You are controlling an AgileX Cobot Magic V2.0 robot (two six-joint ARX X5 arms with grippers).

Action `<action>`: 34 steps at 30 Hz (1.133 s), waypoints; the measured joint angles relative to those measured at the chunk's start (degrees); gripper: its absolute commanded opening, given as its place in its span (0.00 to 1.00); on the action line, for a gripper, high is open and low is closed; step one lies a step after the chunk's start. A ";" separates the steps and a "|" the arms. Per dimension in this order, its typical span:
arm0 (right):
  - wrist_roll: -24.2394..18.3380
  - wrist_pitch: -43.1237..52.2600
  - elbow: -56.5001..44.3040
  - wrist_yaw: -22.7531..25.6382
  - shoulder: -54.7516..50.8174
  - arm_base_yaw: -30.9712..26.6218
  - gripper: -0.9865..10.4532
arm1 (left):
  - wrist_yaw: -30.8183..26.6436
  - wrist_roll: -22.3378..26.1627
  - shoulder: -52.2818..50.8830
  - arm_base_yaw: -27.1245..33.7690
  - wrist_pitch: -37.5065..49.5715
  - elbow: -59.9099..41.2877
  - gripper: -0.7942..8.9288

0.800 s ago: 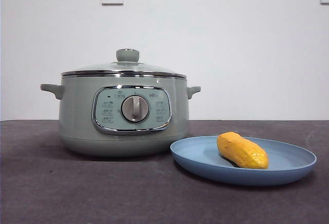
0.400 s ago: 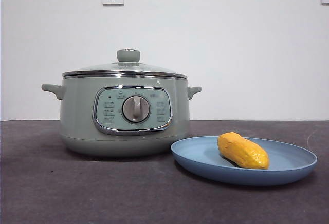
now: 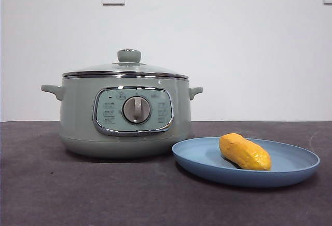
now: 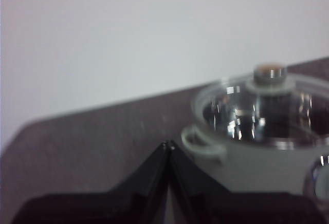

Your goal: Take the corn out from the steamer,put the corn on the plate,close the lid

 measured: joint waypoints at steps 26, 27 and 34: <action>0.00 0.00 0.00 0.00 0.00 0.00 0.09 | -2.47 -8.44 -10.29 0.00 -2.82 -15.02 0.08; 0.00 0.00 0.00 -0.02 0.00 0.00 0.09 | -2.47 -8.44 -10.29 0.00 -2.82 -15.02 0.08; 0.00 0.00 0.00 0.00 0.00 0.00 0.09 | -2.47 -8.44 -10.29 0.00 -2.82 -15.02 0.08</action>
